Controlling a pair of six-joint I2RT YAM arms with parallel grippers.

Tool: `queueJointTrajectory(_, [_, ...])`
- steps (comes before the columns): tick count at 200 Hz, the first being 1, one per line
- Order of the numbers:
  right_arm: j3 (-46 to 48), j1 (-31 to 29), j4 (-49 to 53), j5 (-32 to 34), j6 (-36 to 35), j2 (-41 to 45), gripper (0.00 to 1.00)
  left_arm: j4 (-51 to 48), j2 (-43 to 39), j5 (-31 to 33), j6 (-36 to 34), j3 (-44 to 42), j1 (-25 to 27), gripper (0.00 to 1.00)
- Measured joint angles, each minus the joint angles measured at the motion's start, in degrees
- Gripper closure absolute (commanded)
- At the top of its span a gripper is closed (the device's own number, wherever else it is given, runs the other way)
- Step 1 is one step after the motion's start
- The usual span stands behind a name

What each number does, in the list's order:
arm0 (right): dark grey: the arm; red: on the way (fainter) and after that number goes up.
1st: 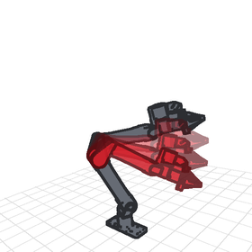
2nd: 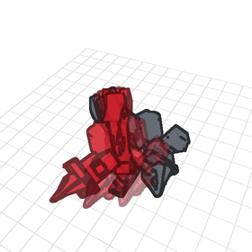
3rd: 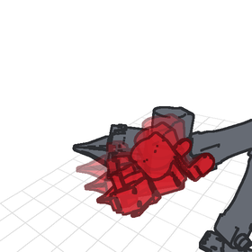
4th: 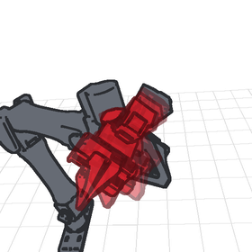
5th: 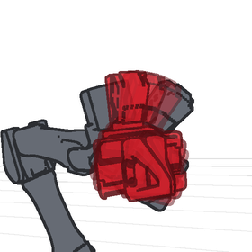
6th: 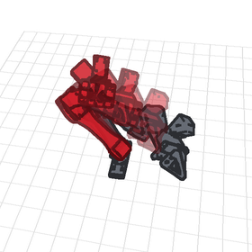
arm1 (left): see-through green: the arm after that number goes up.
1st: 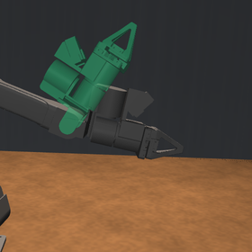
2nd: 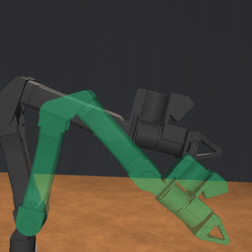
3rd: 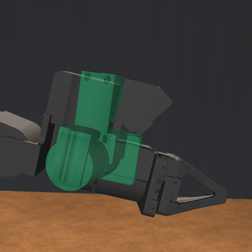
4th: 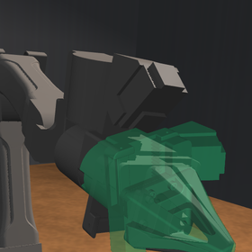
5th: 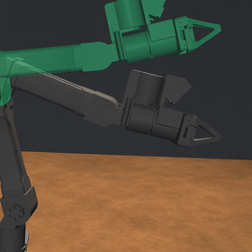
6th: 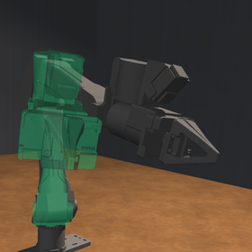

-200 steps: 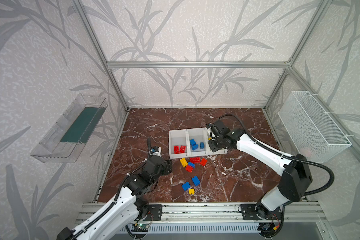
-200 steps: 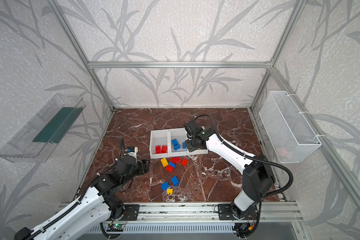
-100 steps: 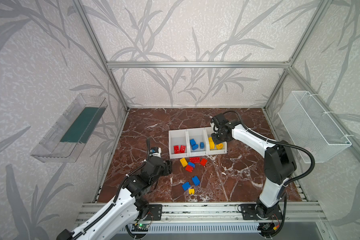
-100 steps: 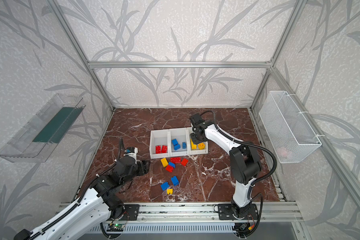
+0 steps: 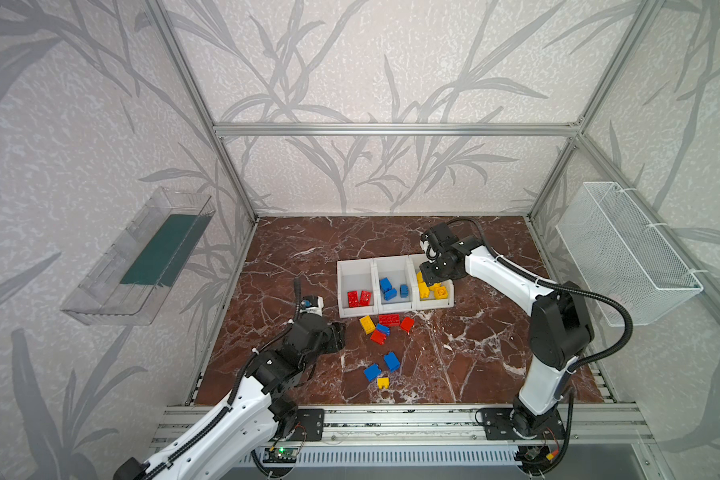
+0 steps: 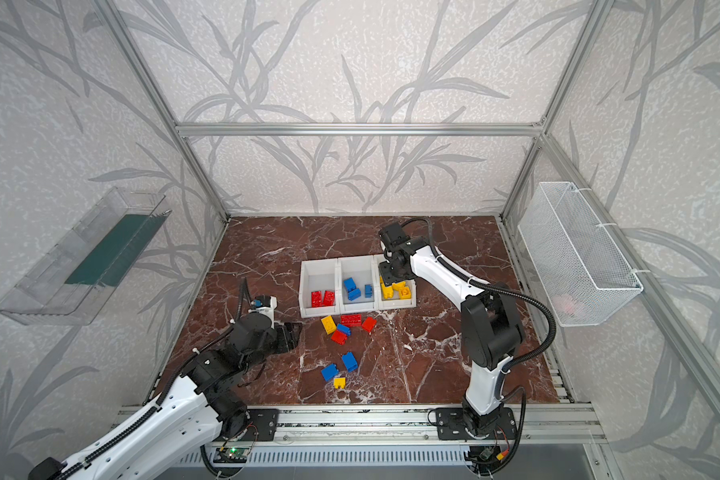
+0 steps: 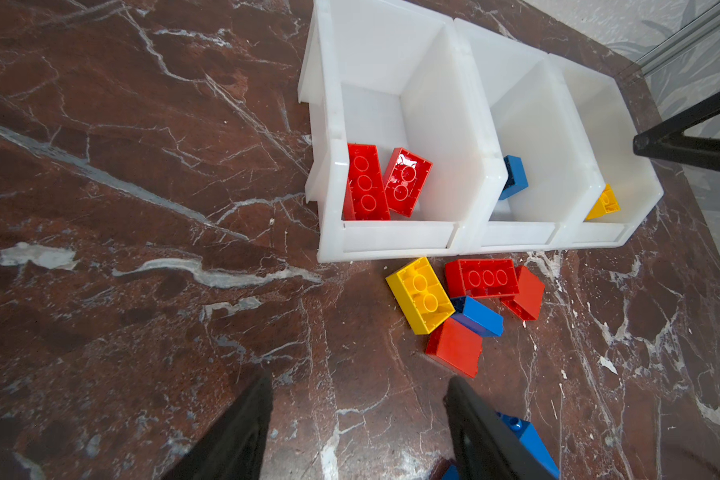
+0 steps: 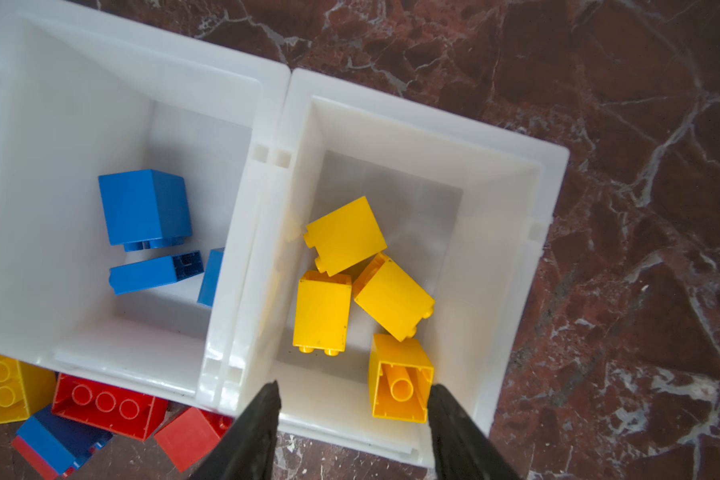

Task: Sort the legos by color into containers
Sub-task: 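Carry the yellow brick with the right gripper into the farthest compartment, release, then grasp a blue brick with the left gripper while the right gripper withdraws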

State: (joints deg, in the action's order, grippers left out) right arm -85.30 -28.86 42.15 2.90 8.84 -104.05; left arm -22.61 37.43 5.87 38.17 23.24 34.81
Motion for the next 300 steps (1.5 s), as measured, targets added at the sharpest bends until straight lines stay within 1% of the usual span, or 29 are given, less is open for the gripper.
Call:
queueJointTrajectory(61, [4.17,-0.02,-0.33,-3.76,1.53,7.50,0.40,0.46,1.11,-0.87,0.02,-1.79,0.00,0.30])
queueJointTrajectory(96, [10.45,-0.02,-1.44,-5.81,3.63,12.90,0.39,3.41,6.99,-3.32,-0.04,-1.77,0.00,0.30])
queueJointTrajectory(125, [14.86,-0.35,-1.68,-6.62,4.96,15.67,0.39,5.49,12.63,-5.95,-0.50,-1.55,0.00,0.30])
queueJointTrajectory(152, [17.75,-0.50,-1.66,-6.43,5.77,17.79,0.39,5.68,14.91,-7.98,-1.36,-0.70,0.57,0.30])
queueJointTrajectory(168, [18.53,-0.50,-1.70,-6.38,6.14,18.58,0.39,5.51,14.93,-9.03,-2.27,-0.66,2.19,0.30])
queueJointTrajectory(202, [19.96,-0.50,-2.08,-6.40,7.06,19.89,0.39,5.20,14.86,-9.68,-3.80,-0.48,8.15,0.30])
queueJointTrajectory(232, [21.66,-0.50,-3.04,-6.51,8.13,19.93,0.39,5.31,16.96,-10.51,-5.01,0.00,12.11,0.31])
queueJointTrajectory(300, [23.96,-0.52,-4.11,-6.71,9.09,22.03,0.39,5.11,25.05,-11.98,-7.13,2.34,17.03,0.33])
